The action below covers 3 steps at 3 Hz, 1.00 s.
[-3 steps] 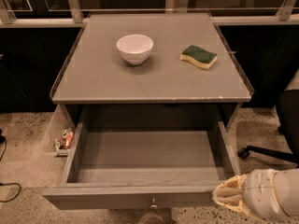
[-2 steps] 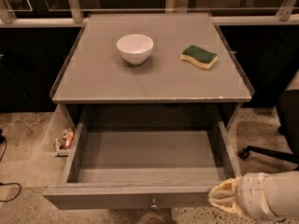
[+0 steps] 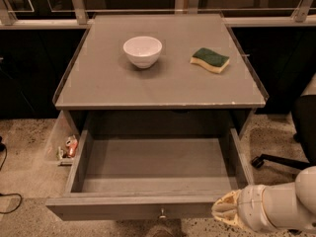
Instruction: Close top drawer
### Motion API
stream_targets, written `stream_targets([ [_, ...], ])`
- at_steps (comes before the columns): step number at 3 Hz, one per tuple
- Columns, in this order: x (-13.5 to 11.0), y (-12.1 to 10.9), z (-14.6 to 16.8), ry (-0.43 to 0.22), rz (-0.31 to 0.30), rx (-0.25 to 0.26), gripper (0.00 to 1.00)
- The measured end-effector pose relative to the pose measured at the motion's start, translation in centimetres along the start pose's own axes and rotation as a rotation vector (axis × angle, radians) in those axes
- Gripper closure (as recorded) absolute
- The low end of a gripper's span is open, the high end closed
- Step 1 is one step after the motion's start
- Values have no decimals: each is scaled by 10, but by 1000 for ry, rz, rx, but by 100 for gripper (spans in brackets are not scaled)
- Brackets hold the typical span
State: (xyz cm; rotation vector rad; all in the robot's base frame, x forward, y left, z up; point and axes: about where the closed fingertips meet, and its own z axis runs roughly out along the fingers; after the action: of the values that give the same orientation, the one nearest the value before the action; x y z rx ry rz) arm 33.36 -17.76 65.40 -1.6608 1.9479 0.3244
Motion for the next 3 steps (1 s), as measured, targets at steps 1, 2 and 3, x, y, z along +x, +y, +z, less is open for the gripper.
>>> stream_targets([
  [1,0,0,0,0,0,0,81],
  [2,0,0,0,0,0,0,58],
  [3,0,0,0,0,0,0,35],
])
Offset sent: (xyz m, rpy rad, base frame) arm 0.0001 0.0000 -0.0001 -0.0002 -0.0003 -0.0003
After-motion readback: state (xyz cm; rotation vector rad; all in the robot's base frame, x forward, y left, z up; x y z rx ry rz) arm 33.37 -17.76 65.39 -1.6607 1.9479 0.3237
